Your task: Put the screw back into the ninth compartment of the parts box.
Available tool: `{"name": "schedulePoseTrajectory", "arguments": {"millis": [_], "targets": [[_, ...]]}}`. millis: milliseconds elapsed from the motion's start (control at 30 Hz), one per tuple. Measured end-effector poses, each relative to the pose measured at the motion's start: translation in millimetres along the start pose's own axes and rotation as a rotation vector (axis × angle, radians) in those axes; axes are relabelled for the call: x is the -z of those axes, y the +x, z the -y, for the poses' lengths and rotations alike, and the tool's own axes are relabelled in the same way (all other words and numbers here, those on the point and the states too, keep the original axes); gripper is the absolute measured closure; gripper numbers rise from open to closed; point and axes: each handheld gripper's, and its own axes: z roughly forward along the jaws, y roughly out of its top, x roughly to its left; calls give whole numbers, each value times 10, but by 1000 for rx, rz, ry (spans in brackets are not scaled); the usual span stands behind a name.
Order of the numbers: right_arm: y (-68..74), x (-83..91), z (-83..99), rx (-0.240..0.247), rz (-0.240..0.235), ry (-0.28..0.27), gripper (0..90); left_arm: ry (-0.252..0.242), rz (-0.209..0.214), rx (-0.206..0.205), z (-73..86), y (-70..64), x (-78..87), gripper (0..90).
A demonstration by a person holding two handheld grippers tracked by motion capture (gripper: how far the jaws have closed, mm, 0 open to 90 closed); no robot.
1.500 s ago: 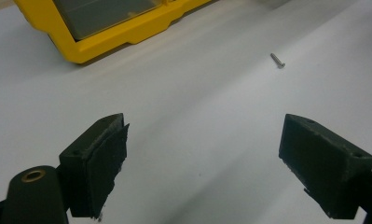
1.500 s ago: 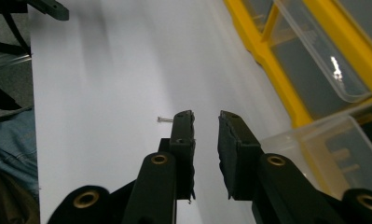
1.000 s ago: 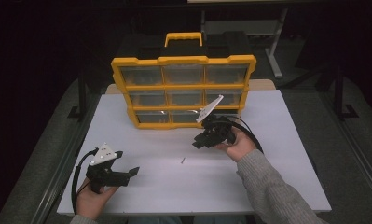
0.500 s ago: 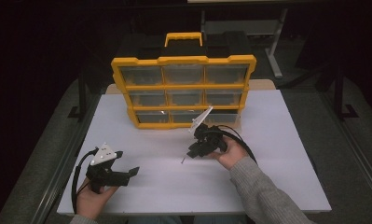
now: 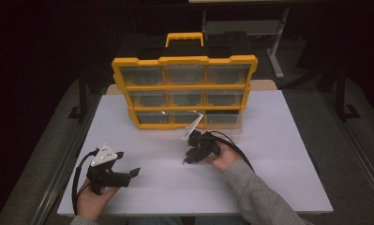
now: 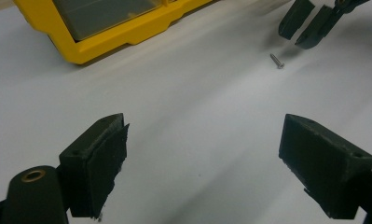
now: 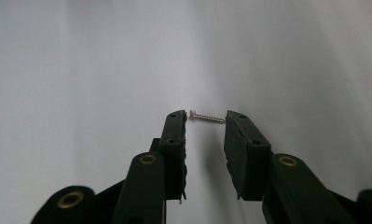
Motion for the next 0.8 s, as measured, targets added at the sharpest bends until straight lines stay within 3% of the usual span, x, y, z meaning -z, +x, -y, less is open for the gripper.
{"name": "schedulePoseTrajectory", "arguments": {"millis": [533,600,633,800], "targets": [[-13,-147,-49,103,45,10,635,9,2,-3,0,-6,-15,147],[-12,-155,-50,97,42,11,637,10,2,-2,-2,-6,-13,147],[11,-158,-55,70,44,34,644,9,1,-5,-3,-2,-12,147],[-3,-200,-79,116,47,23,650,-3,4,10,4,0,-15,147]]}}
